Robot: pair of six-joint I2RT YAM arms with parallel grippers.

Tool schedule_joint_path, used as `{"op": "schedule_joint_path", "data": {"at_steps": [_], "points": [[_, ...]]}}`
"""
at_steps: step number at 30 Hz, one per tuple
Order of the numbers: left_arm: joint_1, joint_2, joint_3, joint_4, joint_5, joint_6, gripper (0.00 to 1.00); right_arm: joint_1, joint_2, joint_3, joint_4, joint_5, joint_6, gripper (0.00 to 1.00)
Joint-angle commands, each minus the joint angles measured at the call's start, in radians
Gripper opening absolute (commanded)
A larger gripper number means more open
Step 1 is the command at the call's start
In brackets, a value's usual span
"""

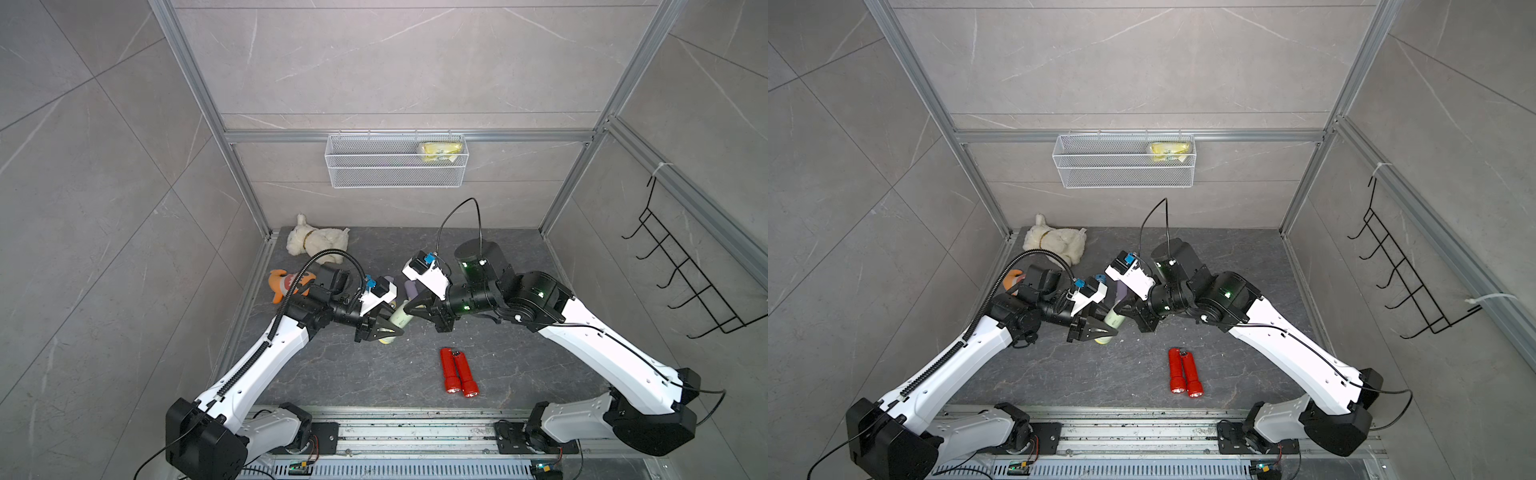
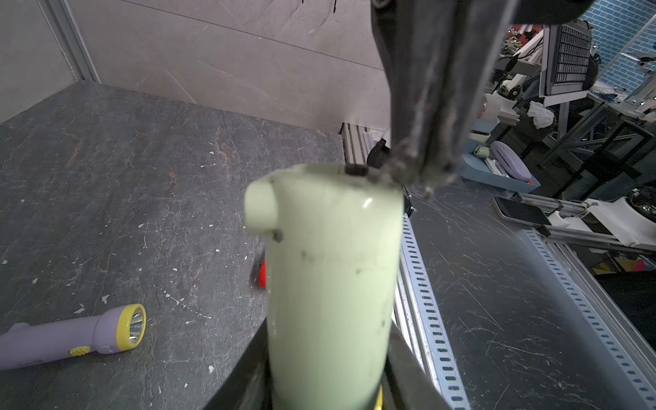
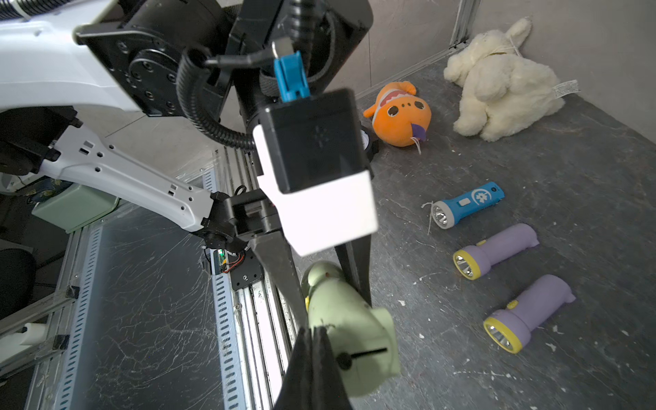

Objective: Close the plug at the bottom of the flashlight
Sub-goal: Close the plug of the flashlight.

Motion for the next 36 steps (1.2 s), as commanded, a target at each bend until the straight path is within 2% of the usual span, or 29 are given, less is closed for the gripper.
{"op": "schedule_joint_path", "data": {"at_steps": [1, 5, 6, 9, 13, 20, 28, 36], "points": [[0.006, 0.002, 0.033, 0.037, 0.058, -0.013, 0.00, 0.005, -0.047, 0.023, 0.004, -0.048, 0.004, 0.05], [0.006, 0.003, 0.037, 0.037, 0.062, -0.013, 0.00, 0.005, -0.089, 0.007, 0.021, 0.006, 0.002, 0.38], [0.006, 0.003, 0.038, 0.037, 0.060, -0.013, 0.00, 0.005, -0.090, 0.004, 0.018, 0.043, -0.002, 0.43], [0.007, 0.002, 0.038, 0.038, 0.060, -0.015, 0.00, 0.005, -0.049, 0.012, -0.021, 0.137, -0.006, 0.46], [0.008, 0.001, 0.038, 0.036, 0.062, -0.018, 0.00, 0.004, 0.005, 0.004, -0.030, 0.132, -0.007, 0.46], [0.008, -0.001, 0.033, 0.032, 0.062, -0.015, 0.00, 0.004, 0.013, -0.009, -0.005, 0.121, -0.005, 0.45], [0.015, 0.002, 0.036, 0.035, 0.055, -0.007, 0.00, 0.005, 0.030, -0.001, -0.018, 0.118, -0.005, 0.39], [0.027, -0.005, 0.032, 0.054, 0.053, -0.018, 0.00, 0.004, 0.036, 0.007, -0.032, 0.109, -0.003, 0.23]]}}
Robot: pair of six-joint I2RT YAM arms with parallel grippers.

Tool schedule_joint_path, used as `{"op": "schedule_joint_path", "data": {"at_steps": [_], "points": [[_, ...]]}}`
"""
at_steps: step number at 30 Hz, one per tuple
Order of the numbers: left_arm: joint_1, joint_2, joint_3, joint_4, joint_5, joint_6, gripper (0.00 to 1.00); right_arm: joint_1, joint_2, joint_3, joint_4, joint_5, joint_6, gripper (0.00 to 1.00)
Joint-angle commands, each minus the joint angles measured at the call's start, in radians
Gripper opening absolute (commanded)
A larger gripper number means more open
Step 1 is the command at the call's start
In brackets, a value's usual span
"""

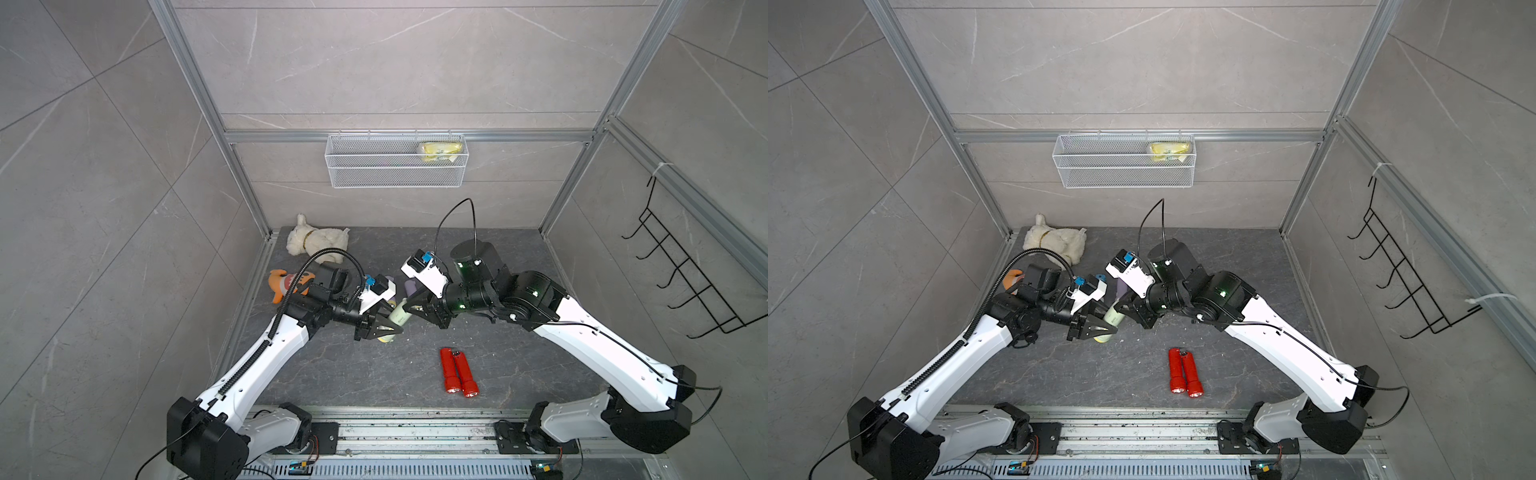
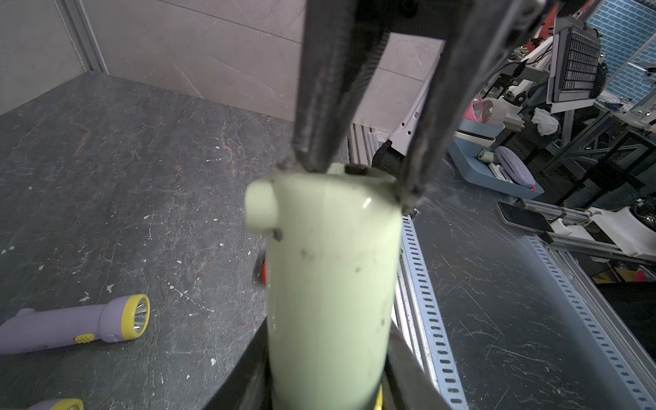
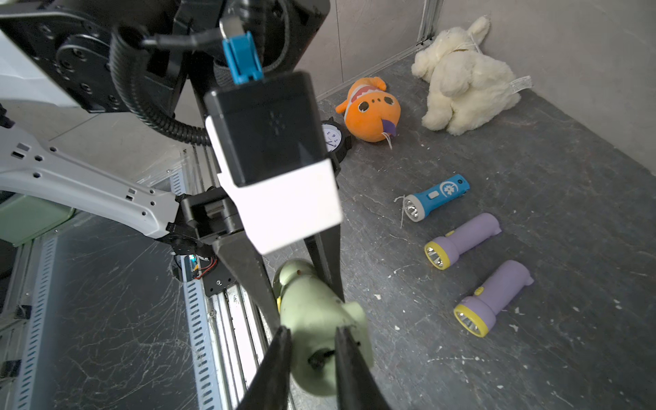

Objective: Close the plug at the bottom of the flashlight
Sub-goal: Close the plug of the flashlight.

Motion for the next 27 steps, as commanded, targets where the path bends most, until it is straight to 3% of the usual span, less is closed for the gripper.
{"op": "schedule_joint_path", "data": {"at_steps": [1, 5, 12, 20, 27], "points": [[0.011, -0.012, 0.030, 0.057, 0.061, -0.006, 0.00, 0.002, 0.015, 0.012, -0.038, 0.001, -0.001, 0.23], [0.017, -0.016, 0.032, 0.060, 0.063, -0.009, 0.00, 0.003, 0.010, 0.011, -0.048, 0.002, -0.002, 0.27], [0.022, -0.016, 0.031, 0.068, 0.067, -0.019, 0.00, 0.003, -0.007, -0.002, -0.042, -0.029, 0.006, 0.20], [0.025, -0.016, 0.025, 0.063, 0.066, -0.020, 0.00, 0.003, -0.012, -0.008, -0.023, -0.051, 0.002, 0.05], [0.038, -0.006, 0.024, 0.063, 0.074, -0.019, 0.00, 0.003, -0.062, -0.030, 0.007, -0.139, -0.002, 0.01]]}}
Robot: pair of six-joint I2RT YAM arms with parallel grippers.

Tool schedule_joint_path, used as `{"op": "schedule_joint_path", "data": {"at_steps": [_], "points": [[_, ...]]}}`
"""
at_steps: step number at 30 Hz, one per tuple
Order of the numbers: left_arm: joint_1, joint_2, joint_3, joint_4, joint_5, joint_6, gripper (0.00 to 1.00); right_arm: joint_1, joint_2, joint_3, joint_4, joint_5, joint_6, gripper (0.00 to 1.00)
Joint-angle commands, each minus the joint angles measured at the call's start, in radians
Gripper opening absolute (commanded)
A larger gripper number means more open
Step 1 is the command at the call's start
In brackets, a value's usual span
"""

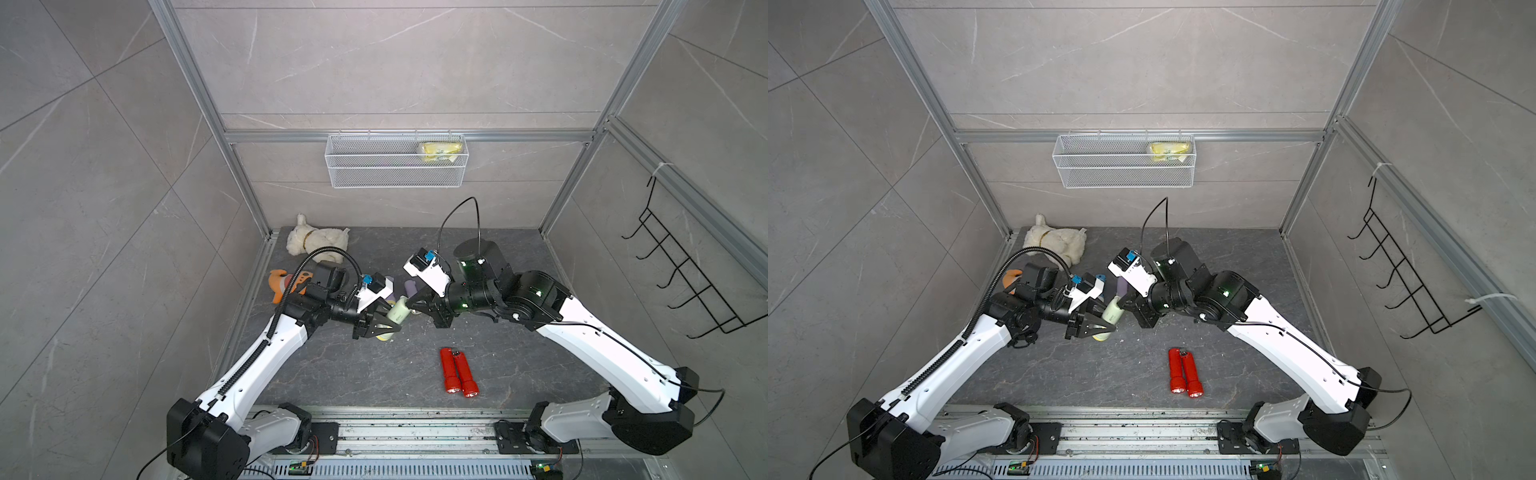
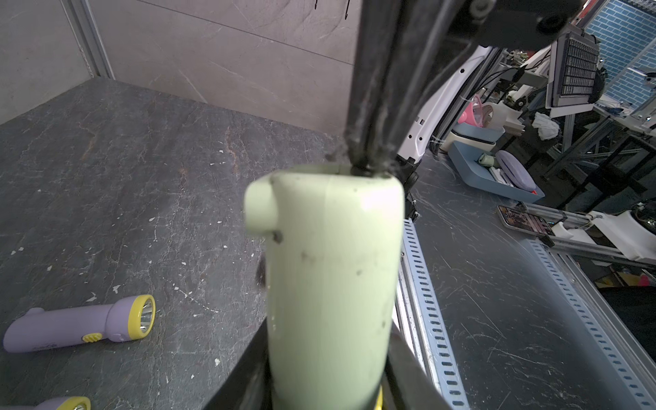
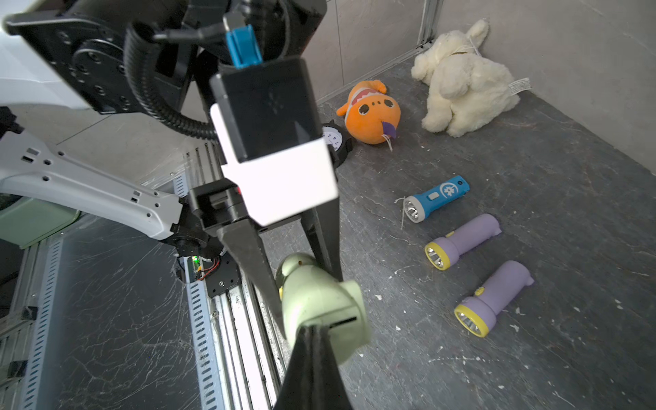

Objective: Close the plug at the bottom of the flashlight
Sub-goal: Close the plug of the flashlight, then place the flashlight at the center of the board.

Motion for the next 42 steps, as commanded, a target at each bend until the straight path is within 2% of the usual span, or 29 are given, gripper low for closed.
{"op": "schedule_joint_path", "data": {"at_steps": [1, 7, 10, 14, 17, 21, 24, 27, 32, 39, 42], "points": [[0.012, -0.003, 0.024, 0.052, 0.052, -0.012, 0.00, 0.011, -0.057, -0.030, 0.015, -0.120, -0.004, 0.01], [0.023, 0.026, 0.024, 0.043, 0.039, -0.020, 0.00, 0.010, -0.156, -0.065, 0.063, -0.189, -0.010, 0.02], [0.025, 0.041, 0.022, 0.042, -0.009, -0.031, 0.00, 0.011, -0.209, -0.090, 0.079, -0.094, -0.009, 0.03], [0.026, 0.067, 0.011, 0.093, -0.168, -0.135, 0.00, 0.008, -0.252, -0.135, 0.107, 0.047, 0.002, 0.04], [0.026, 0.091, -0.008, 0.136, -0.287, -0.276, 0.00, 0.008, -0.243, -0.150, 0.102, 0.053, 0.003, 0.05], [0.026, 0.146, -0.083, 0.244, -0.496, -0.644, 0.00, 0.008, -0.228, -0.165, 0.093, 0.097, 0.005, 0.05], [0.024, 0.208, -0.104, 0.197, -0.612, -0.838, 0.00, 0.009, -0.226, -0.171, 0.089, 0.108, 0.006, 0.05], [0.023, 0.240, -0.115, 0.136, -0.741, -0.918, 0.00, 0.008, -0.228, -0.174, 0.090, 0.096, 0.004, 0.05], [0.017, 0.258, -0.190, 0.109, -0.915, -1.132, 0.00, 0.008, -0.232, -0.177, 0.081, 0.099, 0.005, 0.06], [-0.073, 0.287, -0.211, 0.036, -1.093, -1.206, 0.00, 0.008, -0.210, -0.175, 0.083, 0.076, 0.009, 0.07], [-0.103, 0.331, -0.203, 0.016, -1.140, -1.222, 0.05, 0.008, -0.206, -0.175, 0.080, 0.072, 0.009, 0.07]]}}
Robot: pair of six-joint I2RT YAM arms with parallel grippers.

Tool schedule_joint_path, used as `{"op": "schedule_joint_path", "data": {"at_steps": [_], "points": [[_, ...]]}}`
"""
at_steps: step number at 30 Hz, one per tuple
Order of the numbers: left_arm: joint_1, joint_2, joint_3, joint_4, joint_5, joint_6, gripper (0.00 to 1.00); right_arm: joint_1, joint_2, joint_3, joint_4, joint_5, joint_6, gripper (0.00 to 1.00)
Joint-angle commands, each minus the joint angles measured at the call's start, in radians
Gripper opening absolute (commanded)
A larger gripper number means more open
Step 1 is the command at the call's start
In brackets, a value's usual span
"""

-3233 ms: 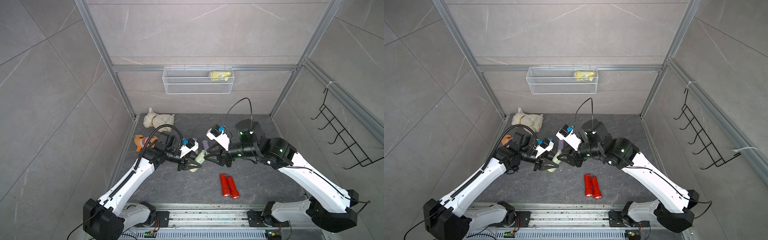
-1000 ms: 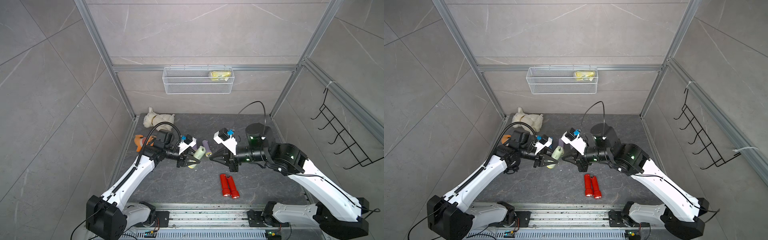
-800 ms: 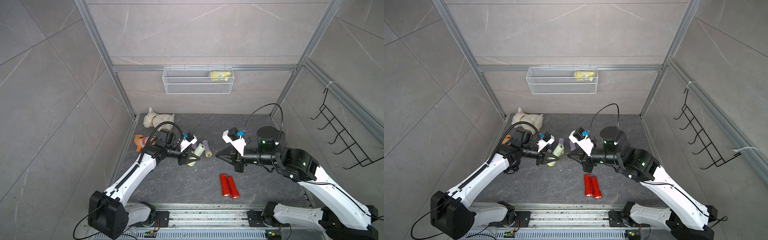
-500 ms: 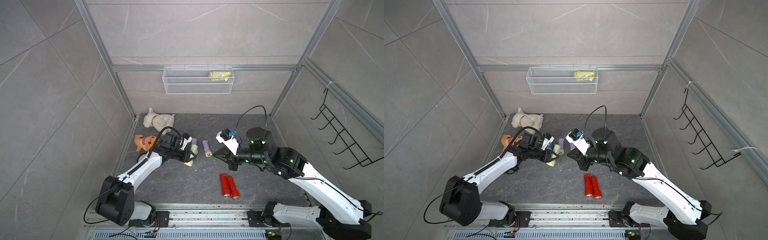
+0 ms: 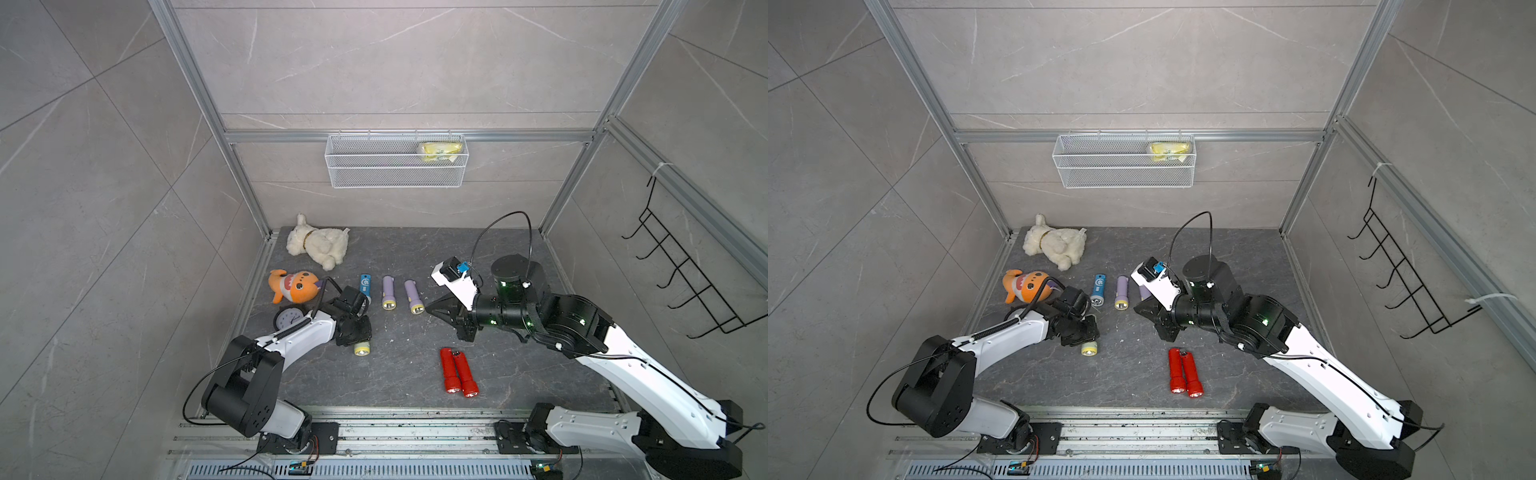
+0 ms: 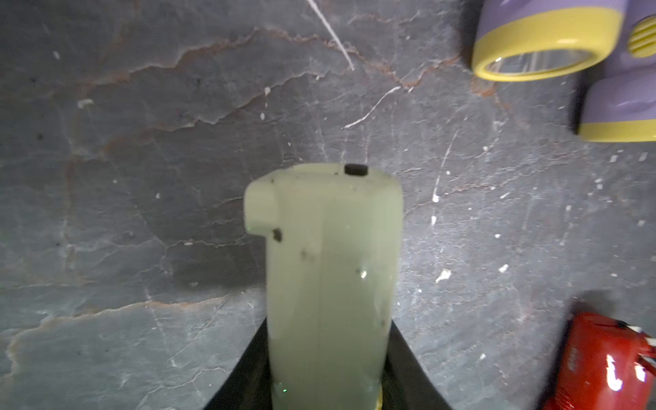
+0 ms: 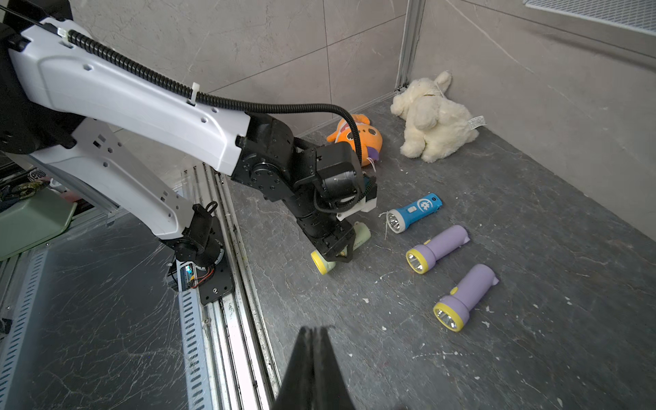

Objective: Close the plug at the bottom of the flashlight
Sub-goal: Place the flashlight at the center of the board.

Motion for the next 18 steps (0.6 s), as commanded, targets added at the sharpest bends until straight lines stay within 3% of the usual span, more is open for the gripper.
{"op": "schedule_joint_path", "data": {"at_steps": [1, 6, 8, 9, 13, 15, 18], "points": [[-0.030, 0.044, 0.027, -0.048, -0.101, -0.059, 0.05, 0.001, 0.009, -0.006, -0.004, -0.011, 0.009, 0.07], [-0.050, 0.093, 0.032, -0.050, -0.113, -0.072, 0.08, 0.002, 0.001, -0.010, -0.002, -0.003, 0.008, 0.07], [-0.057, 0.102, 0.028, -0.049, -0.124, -0.082, 0.38, 0.001, 0.004, -0.012, 0.001, -0.007, 0.008, 0.07], [-0.060, 0.104, 0.029, -0.049, -0.126, -0.084, 0.45, 0.002, 0.006, -0.012, 0.001, -0.010, 0.009, 0.07], [-0.072, 0.103, 0.022, -0.050, -0.115, -0.082, 0.48, 0.002, 0.020, -0.012, 0.001, -0.016, 0.009, 0.07], [-0.073, 0.094, 0.013, -0.056, -0.112, -0.090, 1.00, 0.001, 0.026, -0.012, 0.001, -0.020, 0.010, 0.07], [-0.074, 0.069, -0.002, -0.070, -0.113, -0.096, 1.00, 0.002, 0.035, -0.009, 0.001, -0.021, 0.011, 0.08]]}}
